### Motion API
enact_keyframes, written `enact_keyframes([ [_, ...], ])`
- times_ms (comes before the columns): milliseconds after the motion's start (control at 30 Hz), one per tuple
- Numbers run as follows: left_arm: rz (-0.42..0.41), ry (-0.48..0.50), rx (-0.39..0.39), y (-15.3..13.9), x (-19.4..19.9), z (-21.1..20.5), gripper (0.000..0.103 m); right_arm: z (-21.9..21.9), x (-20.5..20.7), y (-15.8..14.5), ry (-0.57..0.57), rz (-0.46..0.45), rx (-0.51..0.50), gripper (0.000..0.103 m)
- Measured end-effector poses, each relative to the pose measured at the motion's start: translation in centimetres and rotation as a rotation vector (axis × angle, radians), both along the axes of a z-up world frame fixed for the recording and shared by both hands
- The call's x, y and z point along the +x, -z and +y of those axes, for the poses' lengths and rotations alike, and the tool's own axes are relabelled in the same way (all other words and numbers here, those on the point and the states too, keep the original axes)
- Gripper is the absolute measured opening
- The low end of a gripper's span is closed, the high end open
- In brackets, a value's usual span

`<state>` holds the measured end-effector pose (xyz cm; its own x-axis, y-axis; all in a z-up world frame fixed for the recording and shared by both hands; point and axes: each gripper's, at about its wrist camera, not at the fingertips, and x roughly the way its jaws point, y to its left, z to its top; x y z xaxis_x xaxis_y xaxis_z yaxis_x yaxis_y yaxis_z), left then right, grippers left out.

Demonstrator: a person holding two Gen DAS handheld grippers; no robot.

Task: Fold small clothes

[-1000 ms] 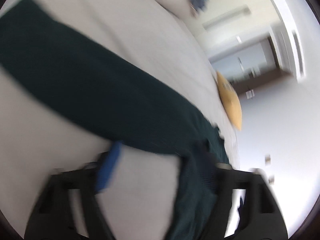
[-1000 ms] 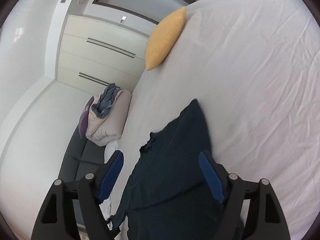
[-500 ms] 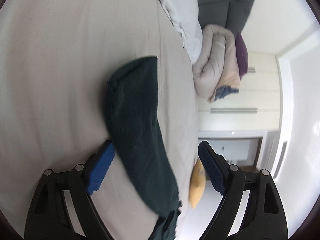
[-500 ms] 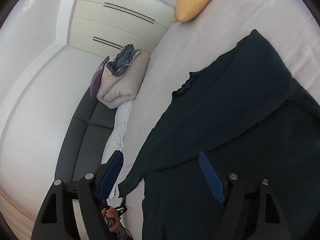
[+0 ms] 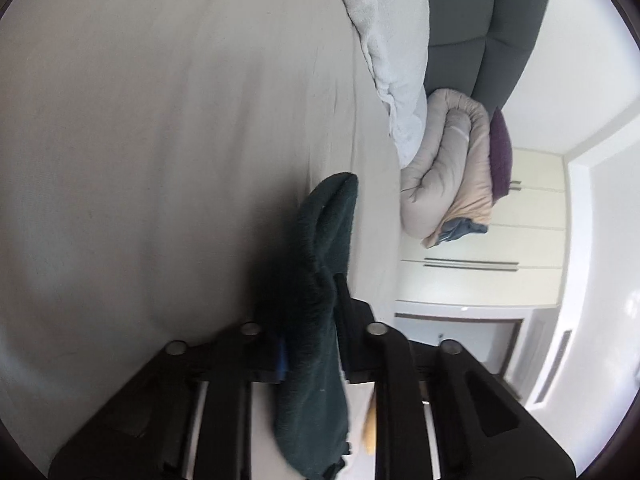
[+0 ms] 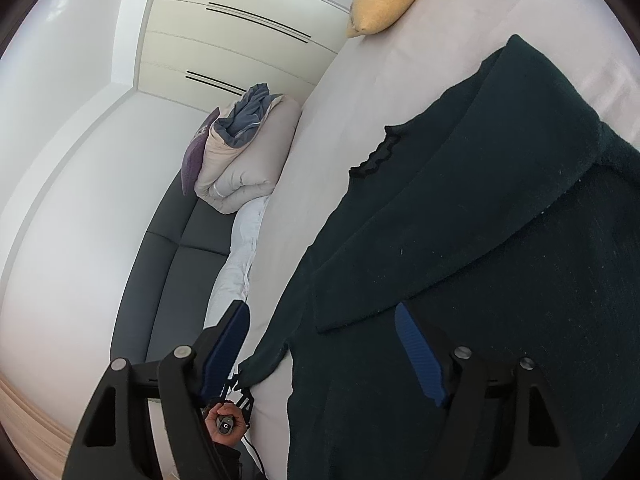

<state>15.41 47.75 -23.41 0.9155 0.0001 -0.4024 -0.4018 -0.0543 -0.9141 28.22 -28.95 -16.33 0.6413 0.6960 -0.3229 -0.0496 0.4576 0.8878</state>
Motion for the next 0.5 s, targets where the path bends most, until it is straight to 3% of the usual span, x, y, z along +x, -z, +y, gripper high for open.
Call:
enact_keyframes([
  [100, 0.053, 0.031, 0.089, -0.9, 1.1, -0.2, 0.008, -0.5, -0.2, 0.5, 0.003, 0.003, -0.005, 0.074],
  [233, 0.096, 0.106, 0.268, -4.8, 2.6, -3.2, 0.008, -1.5, -0.3, 0.9, 0.019, 0.0, -0.001, 0.073],
  [367, 0.122, 0.325, 0.584, -10.9, 7.4, -10.4, 0.008, -2.9, -0.6, 1.6, 0.05, 0.002, 0.011, 0.073],
  [500, 0.111, 0.639, 0.947, -15.3, 12.7, -24.6, 0.008, -4.1, -0.6, 2.7, 0.077, 0.018, 0.035, 0.073],
])
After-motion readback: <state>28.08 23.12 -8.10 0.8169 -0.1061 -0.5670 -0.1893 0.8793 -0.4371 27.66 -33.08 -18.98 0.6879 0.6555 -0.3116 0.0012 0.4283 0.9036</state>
